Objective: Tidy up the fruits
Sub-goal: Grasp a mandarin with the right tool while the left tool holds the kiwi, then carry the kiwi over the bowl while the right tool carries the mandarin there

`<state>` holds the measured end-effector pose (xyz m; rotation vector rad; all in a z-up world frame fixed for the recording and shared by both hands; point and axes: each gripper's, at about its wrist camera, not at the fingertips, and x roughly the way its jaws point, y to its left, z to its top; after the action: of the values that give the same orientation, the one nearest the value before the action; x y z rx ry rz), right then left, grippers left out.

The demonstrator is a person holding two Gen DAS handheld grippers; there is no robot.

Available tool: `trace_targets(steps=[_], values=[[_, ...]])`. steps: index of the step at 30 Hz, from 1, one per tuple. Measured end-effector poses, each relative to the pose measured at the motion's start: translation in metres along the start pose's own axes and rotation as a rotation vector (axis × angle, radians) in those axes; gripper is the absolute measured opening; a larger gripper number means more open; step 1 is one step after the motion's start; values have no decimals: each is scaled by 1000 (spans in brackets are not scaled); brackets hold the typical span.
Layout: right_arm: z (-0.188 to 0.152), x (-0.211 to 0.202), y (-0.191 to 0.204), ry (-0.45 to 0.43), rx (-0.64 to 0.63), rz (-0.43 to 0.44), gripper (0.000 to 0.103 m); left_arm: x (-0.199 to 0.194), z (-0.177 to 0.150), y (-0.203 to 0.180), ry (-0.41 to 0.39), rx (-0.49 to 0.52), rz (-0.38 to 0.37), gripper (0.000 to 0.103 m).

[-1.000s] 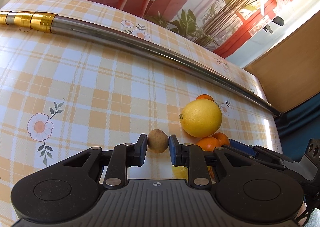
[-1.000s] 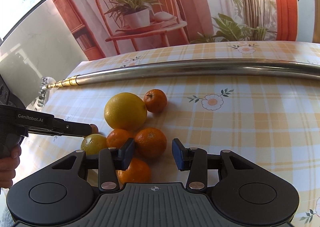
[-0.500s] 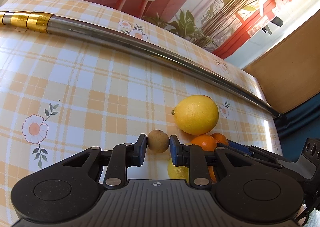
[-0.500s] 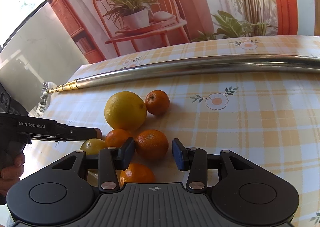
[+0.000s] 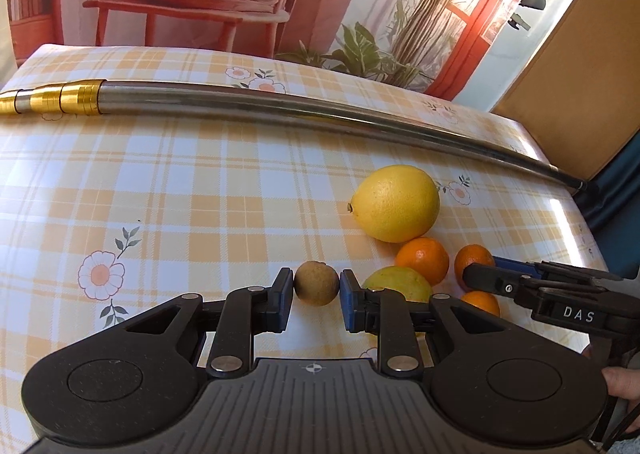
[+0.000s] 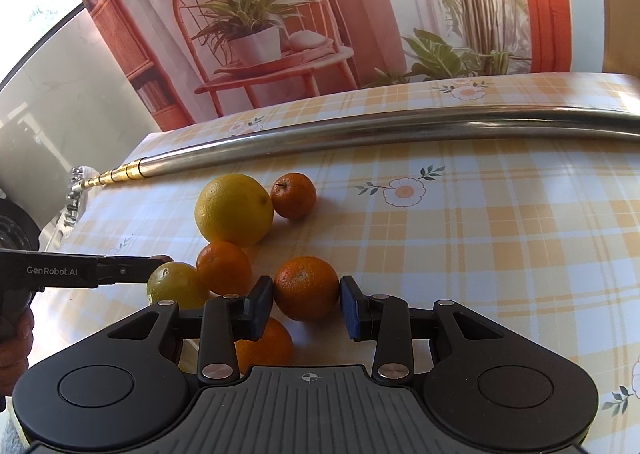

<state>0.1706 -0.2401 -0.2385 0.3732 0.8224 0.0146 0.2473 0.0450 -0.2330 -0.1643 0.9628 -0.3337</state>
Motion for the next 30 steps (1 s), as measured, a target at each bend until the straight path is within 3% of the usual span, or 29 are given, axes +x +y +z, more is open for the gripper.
trace_targets(steps=[12, 22, 30], values=[[-12, -13, -10, -26, 48, -22, 33, -23, -23, 7, -49, 20, 86, 26], [-16, -38, -5, -66, 64, 2, 33, -66, -44, -8, -122, 31, 69, 26], [-29, -62, 13, -86, 16, 13, 33, -88, -71, -29, -136, 57, 42, 26]])
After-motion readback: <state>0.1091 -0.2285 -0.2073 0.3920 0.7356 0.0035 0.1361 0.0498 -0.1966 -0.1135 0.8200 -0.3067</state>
